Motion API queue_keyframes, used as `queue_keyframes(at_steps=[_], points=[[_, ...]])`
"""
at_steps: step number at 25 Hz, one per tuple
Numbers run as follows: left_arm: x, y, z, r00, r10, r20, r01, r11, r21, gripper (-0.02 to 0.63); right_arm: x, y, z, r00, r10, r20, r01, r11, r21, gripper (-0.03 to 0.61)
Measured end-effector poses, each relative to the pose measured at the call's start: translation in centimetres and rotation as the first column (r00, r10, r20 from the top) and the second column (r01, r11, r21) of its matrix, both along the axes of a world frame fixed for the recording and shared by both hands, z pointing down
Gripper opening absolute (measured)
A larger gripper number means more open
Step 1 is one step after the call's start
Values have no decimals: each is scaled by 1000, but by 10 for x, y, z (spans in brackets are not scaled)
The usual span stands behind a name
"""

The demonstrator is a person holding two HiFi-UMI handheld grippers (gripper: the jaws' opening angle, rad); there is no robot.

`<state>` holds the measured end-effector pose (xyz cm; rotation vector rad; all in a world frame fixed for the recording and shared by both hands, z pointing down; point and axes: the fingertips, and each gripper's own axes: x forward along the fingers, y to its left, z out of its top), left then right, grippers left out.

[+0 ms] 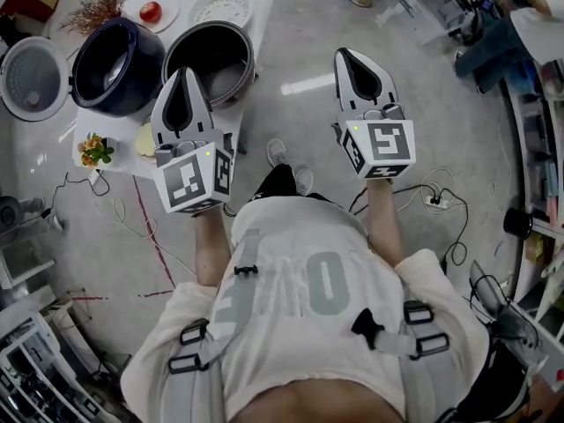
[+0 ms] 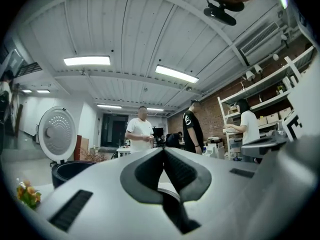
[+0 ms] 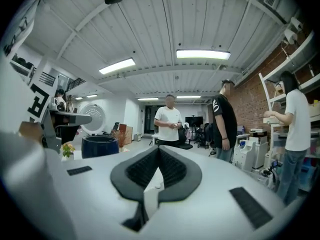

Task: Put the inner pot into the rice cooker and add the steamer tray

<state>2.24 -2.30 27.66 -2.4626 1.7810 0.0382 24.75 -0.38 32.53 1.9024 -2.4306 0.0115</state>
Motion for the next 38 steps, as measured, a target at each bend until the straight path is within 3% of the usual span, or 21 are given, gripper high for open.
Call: queue_keyframes(at_steps=[5, 13, 18, 25, 26, 27, 29, 32, 38], points=[[-27, -9, -24, 994, -99, -42, 100, 994, 39, 20, -23, -29, -37, 992, -113, -54, 118, 989, 95, 8], [-75, -18, -38, 972, -219, -87, 224, 973, 62, 21, -68, -71, -61, 971, -238, -21, 239, 959, 154, 8], [-97, -31, -40, 963, -251, -99, 257, 964, 62, 21, -84, -87, -61, 966, -258, 8, 254, 956, 147, 9], [-97, -39, -39, 966, -246, -85, 251, 966, 62, 21, -85, -97, -55, 969, -246, 21, 242, 962, 130, 8], [-97, -39, -39, 968, -237, -81, 242, 968, 60, 23, -85, -99, -54, 971, -236, 20, 232, 964, 126, 64], [-96, -40, -39, 971, -222, -83, 228, 972, 59, 39, -86, -101, -53, 973, -230, 20, 226, 966, 122, 162], [-96, -42, -40, 977, -183, -107, 189, 981, 52, 220, -89, -106, -52, 972, -234, 36, 228, 966, 119, 350], [-101, -45, -39, 975, -149, -166, 156, 987, 32, 296, -94, -110, -51, 961, -258, 102, 245, 962, 120, 355], [-114, -51, -21, 961, -174, -217, 168, 985, -45, 307, -100, -117, -43, 939, -291, 183, 284, 957, 64, 354]])
